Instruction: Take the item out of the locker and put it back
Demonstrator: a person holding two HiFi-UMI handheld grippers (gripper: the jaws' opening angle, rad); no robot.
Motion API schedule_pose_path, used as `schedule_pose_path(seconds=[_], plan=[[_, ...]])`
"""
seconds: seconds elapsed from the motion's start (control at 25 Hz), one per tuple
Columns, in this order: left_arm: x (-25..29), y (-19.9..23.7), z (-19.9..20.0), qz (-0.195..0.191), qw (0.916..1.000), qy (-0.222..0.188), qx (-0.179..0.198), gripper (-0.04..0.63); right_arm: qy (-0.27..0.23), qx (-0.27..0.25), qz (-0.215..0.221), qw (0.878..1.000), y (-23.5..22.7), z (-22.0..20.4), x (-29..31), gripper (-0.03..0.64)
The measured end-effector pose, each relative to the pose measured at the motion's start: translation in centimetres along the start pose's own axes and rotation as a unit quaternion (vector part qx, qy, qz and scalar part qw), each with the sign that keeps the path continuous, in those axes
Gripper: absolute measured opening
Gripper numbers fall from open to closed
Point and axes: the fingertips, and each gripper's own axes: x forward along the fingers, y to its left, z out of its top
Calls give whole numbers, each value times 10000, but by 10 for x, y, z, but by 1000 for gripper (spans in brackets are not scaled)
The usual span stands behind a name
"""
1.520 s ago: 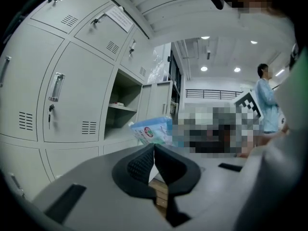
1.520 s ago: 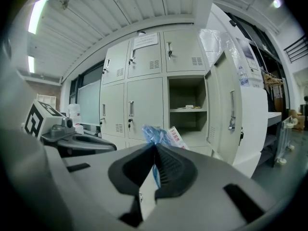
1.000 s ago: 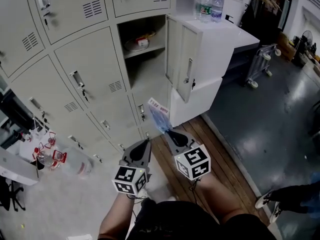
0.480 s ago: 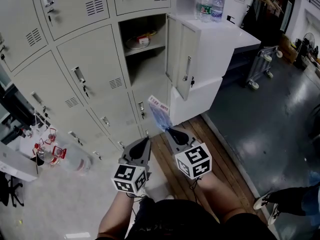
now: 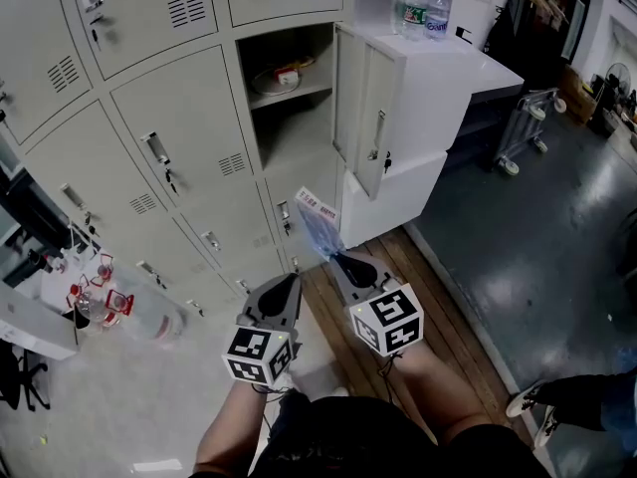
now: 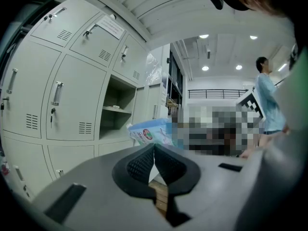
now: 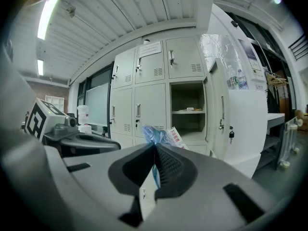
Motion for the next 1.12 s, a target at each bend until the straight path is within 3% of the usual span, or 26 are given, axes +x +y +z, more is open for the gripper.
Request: schedule_pose_path(seconds=[0.6, 1.12], plan=[[11, 39, 5, -60, 9999, 62, -55, 6, 64, 27, -64, 10000, -3, 9, 41, 8], [28, 111, 16, -313, 9994, 124, -38, 6, 86, 56, -364, 9993, -6, 28, 115, 8]])
